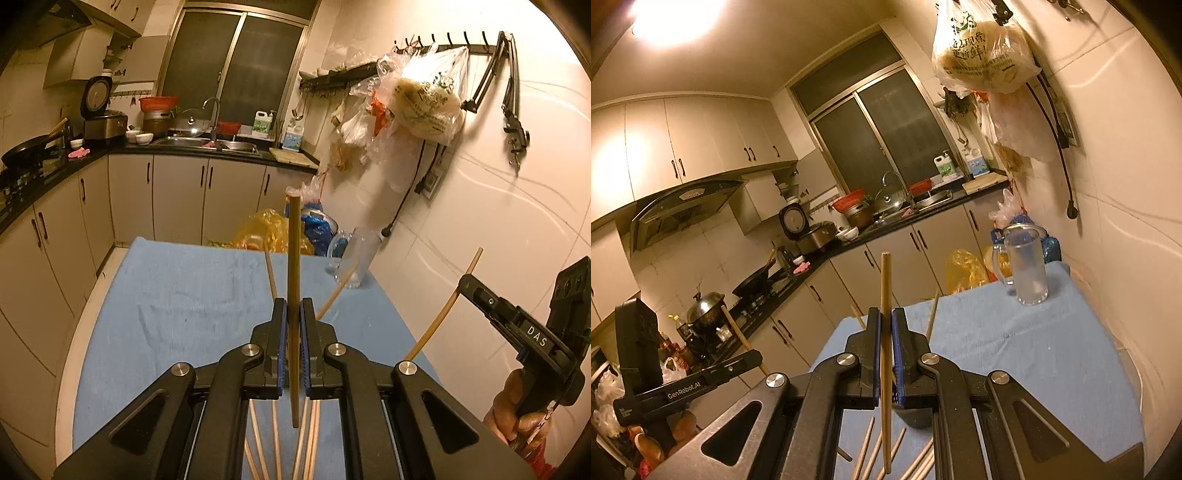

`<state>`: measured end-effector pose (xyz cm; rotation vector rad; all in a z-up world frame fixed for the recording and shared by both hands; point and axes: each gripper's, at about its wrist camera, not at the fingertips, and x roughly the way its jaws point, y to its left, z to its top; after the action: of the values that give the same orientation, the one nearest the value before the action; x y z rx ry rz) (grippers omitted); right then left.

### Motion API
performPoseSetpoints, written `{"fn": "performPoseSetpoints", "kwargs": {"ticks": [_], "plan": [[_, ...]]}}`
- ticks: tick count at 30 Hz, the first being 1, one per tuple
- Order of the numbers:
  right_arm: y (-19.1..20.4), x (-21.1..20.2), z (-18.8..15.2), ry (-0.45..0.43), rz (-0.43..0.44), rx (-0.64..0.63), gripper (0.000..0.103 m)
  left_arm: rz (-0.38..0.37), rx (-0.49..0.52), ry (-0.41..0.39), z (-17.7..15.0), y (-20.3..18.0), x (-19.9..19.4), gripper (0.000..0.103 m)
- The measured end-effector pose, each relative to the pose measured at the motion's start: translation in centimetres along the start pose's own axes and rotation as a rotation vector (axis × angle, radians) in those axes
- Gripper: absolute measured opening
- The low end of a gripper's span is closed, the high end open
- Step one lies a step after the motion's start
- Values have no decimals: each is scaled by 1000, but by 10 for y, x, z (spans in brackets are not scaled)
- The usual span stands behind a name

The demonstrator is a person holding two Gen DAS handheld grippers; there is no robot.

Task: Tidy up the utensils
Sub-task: 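Lower the chopstick into the grey holder and open the left gripper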

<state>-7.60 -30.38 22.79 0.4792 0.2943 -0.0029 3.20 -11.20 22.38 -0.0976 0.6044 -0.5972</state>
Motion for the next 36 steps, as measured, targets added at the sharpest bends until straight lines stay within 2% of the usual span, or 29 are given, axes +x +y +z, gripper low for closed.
{"fn": "performPoseSetpoints", "kwargs": {"ticks": [7,19,27,36], "plan": [[-5,18,21,-20,-13,20,6,1,-20,-26,26,1,11,6],[-9,61,49,-42,-53,22,6,-6,-83,-42,57,8,57,6],[-22,93,42,-14,-79,33,6,-4,-111,-8,48,21,90,6],[-33,123,17,68,-94,40,7,-12,-100,62,23,20,120,6]]}}
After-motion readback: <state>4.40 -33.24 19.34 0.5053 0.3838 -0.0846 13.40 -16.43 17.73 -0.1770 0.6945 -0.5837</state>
